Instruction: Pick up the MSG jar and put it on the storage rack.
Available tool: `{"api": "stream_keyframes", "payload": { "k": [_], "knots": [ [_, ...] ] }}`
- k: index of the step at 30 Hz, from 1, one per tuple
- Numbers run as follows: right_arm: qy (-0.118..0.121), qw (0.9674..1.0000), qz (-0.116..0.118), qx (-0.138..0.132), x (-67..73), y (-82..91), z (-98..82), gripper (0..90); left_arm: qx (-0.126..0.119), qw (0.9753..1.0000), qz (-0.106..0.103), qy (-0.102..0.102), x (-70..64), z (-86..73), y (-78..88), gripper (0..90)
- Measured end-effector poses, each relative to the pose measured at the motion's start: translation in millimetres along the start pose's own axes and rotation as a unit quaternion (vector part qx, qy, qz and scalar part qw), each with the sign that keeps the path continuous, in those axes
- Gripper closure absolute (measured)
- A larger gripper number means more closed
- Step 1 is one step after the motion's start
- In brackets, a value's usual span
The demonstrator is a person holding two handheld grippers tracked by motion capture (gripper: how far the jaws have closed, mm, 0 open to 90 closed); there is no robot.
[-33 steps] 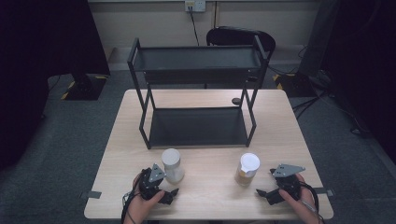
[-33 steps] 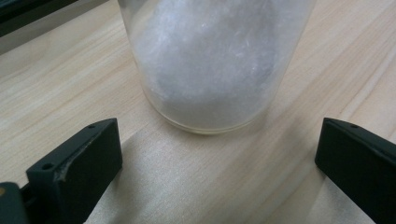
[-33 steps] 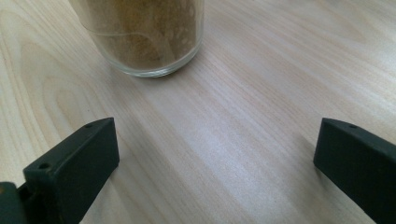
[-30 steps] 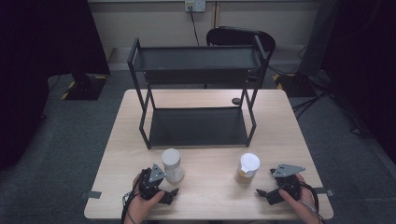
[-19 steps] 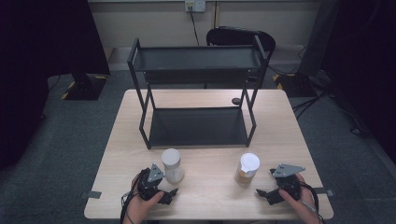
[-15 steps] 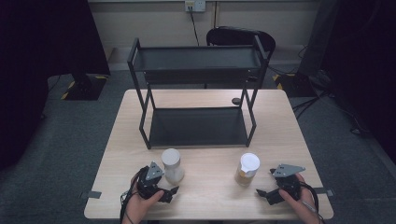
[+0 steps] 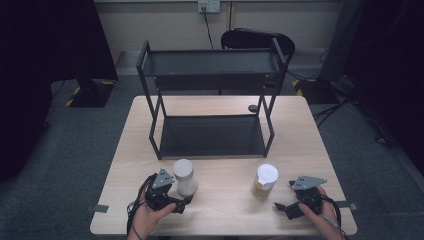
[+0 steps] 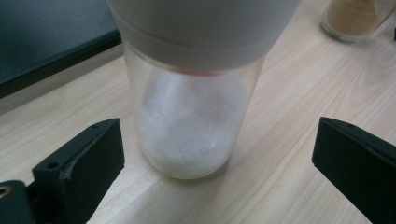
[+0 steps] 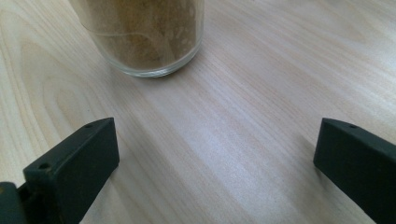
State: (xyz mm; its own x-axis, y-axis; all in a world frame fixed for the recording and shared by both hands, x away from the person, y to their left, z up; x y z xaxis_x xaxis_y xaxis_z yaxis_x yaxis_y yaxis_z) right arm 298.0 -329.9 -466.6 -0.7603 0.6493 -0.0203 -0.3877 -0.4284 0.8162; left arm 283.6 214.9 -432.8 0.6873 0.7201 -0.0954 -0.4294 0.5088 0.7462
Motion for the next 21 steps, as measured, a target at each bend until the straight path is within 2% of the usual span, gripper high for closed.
{"api": "stream_keyframes", "payload": {
  "k": [9,21],
  "knots": [
    [0.0,1.0,0.0,0.0,0.0,0.0,0.0,0.0,-0.01,0.9999,-0.01,0.003,2.5,6.3,4.4,1.7],
    [0.0,1.0,0.0,0.0,0.0,0.0,0.0,0.0,-0.019,0.9998,-0.002,0.006,4.8,17.0,9.0,1.7]
  ]
}}
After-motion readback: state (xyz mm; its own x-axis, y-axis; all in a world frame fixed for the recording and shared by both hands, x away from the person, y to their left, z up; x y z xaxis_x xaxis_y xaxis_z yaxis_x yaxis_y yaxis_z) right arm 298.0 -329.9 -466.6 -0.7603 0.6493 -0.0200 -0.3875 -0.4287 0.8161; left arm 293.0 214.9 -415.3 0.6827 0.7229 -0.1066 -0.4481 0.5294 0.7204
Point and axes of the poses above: each handheld gripper's, and its own axes: y roughly backward along the jaws, z roughly out of its top, x roughly to its left, the point moved 7 cm from there along -y, roughly forward along the jaws, and after that the axes turned 11 degrees about x, right-handed, at the moved point
